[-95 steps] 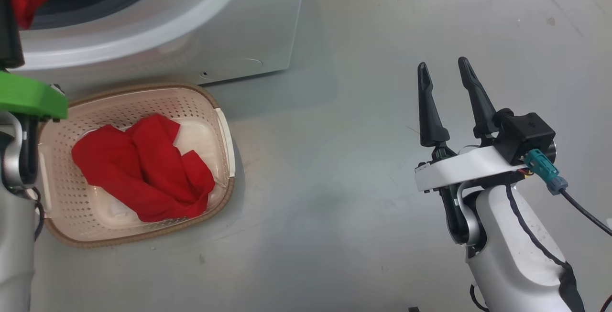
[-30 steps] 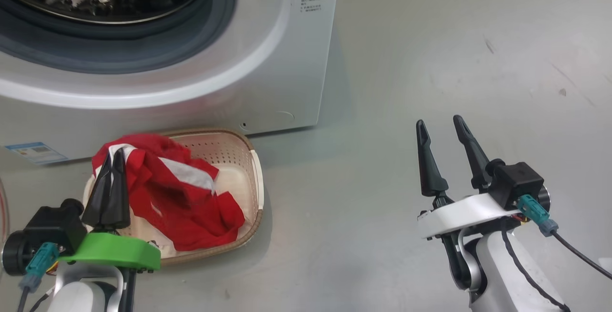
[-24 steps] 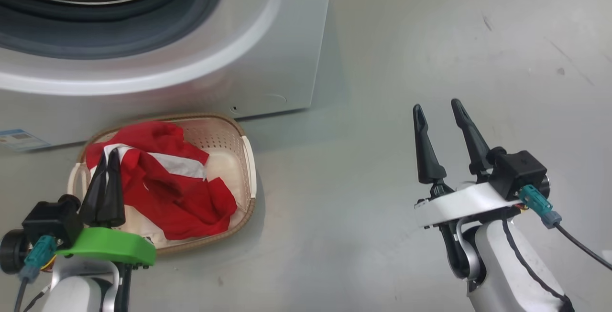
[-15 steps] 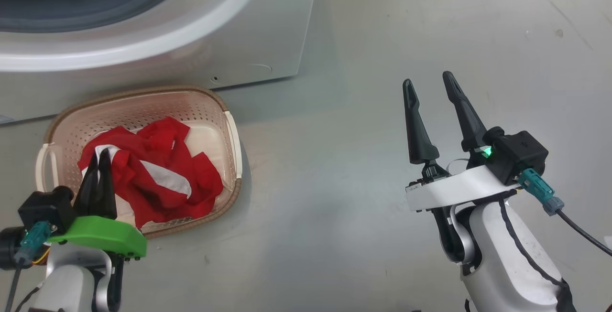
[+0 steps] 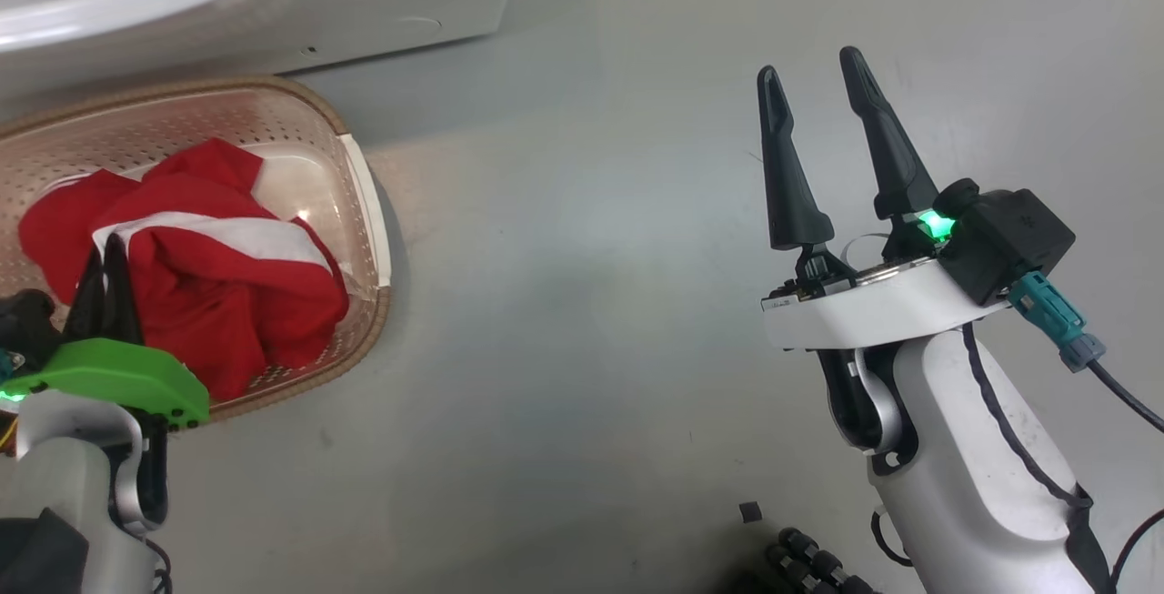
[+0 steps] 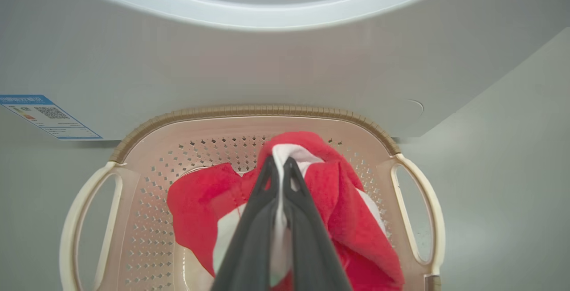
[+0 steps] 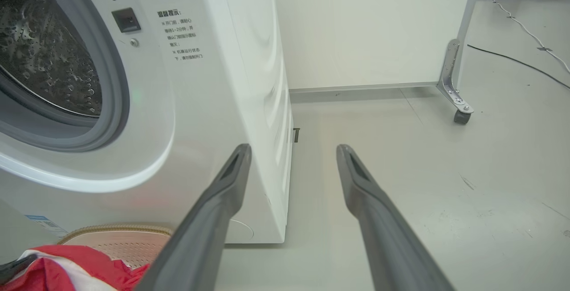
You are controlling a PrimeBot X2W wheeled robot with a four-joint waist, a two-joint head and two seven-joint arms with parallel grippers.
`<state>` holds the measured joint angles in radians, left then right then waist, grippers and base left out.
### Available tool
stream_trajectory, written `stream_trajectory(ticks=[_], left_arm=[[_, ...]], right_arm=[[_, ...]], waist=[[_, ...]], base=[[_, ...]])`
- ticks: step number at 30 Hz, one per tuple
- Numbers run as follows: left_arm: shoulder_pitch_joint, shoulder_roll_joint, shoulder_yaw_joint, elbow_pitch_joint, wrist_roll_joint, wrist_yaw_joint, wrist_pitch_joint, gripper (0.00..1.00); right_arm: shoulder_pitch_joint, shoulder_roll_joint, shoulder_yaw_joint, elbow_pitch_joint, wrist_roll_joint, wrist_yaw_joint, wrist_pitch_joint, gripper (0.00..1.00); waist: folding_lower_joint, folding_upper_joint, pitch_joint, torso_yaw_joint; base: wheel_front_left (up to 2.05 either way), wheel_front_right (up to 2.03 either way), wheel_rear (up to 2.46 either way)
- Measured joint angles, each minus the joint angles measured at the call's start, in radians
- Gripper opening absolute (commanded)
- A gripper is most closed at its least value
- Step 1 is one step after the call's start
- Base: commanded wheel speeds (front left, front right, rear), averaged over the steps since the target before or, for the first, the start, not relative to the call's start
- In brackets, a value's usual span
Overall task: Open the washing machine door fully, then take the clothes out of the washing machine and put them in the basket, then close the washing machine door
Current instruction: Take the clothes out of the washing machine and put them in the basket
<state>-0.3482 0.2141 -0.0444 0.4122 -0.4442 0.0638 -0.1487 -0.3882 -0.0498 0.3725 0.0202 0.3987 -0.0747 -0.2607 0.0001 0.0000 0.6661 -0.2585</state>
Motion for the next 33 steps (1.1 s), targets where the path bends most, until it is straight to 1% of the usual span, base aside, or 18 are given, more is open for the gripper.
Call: stream_trajectory(ticks=[2,5,8,12,20,24,25,26,27,28,29,33], left_arm=[[-0.023,0.007,-0.001,0.027,0.0,-0.004,0.004,0.0],[-0.053,0.02,-0.005,0.076,0.003,-0.009,0.008,0.0],[-0.075,0.021,-0.008,0.127,0.003,-0.017,0.008,0.0],[-0.102,0.021,-0.012,0.192,0.003,-0.022,0.007,0.0],[-0.158,0.014,-0.018,0.282,0.003,-0.04,-0.013,0.0],[-0.181,-0.014,-0.031,0.337,0.003,-0.062,-0.029,0.0],[-0.186,-0.021,-0.031,0.347,0.0,-0.066,-0.03,0.1],[-0.186,-0.021,-0.031,0.347,0.0,-0.066,-0.03,0.32],[-0.19,-0.027,-0.032,0.357,-0.005,-0.071,-0.037,0.44],[-0.192,-0.034,-0.032,0.363,-0.005,-0.077,-0.039,0.86],[-0.195,-0.041,-0.034,0.37,-0.005,-0.083,-0.044,1.0],[-0.202,-0.064,-0.035,0.389,-0.02,-0.104,-0.071,1.0]], right_arm=[[-0.012,0.0,0.002,-0.005,0.005,-0.007,0.0,1.0],[-0.024,0.0,0.001,-0.012,0.009,-0.009,0.0,1.0],[-0.036,0.0,-0.002,-0.012,0.008,-0.016,0.0,1.0],[-0.044,0.0,-0.002,-0.01,0.007,-0.016,0.0,1.0],[-0.054,0.0,-0.002,0.005,-0.006,-0.016,0.0,1.0],[-0.054,0.0,-0.009,0.025,-0.026,-0.017,0.0,1.0],[-0.054,0.0,-0.009,0.032,-0.029,-0.017,0.0,1.0],[-0.054,0.0,-0.009,0.032,-0.029,-0.017,0.0,1.0],[-0.054,0.0,-0.009,0.039,-0.035,-0.017,0.0,1.0],[-0.054,0.0,-0.01,0.046,-0.04,-0.017,0.0,1.0],[-0.054,0.0,-0.012,0.052,-0.045,-0.017,0.0,1.0],[-0.054,0.0,-0.025,0.073,-0.059,-0.017,0.0,1.0]], waist=[[0.0,0.0,0.026,-0.012],[0.0,0.0,0.063,-0.03],[0.0,0.0,0.095,-0.045],[0.0001,0.0,0.123,-0.061],[0.0,0.0,0.133,-0.064],[0.0,0.0,0.117,-0.05],[0.0,0.0,0.113,-0.047],[0.0,0.0,0.113,-0.047],[0.0,0.0,0.108,-0.044],[-0.0001,0.0,0.102,-0.04],[0.0,0.0,0.096,-0.036],[-0.0001,0.0,0.068,-0.018]], base=[[0.0,0.0,0.0],[0.0,0.0,0.0],[0.0,0.0,0.0],[0.0,0.0,0.0],[0.0,0.0,0.0],[0.0,0.0,0.0],[0.0,0.0,0.0],[0.0,0.0,0.0],[0.0,0.0,0.0],[0.0,0.0,0.0],[0.0,0.0,0.0],[0.0,0.0,0.0]])
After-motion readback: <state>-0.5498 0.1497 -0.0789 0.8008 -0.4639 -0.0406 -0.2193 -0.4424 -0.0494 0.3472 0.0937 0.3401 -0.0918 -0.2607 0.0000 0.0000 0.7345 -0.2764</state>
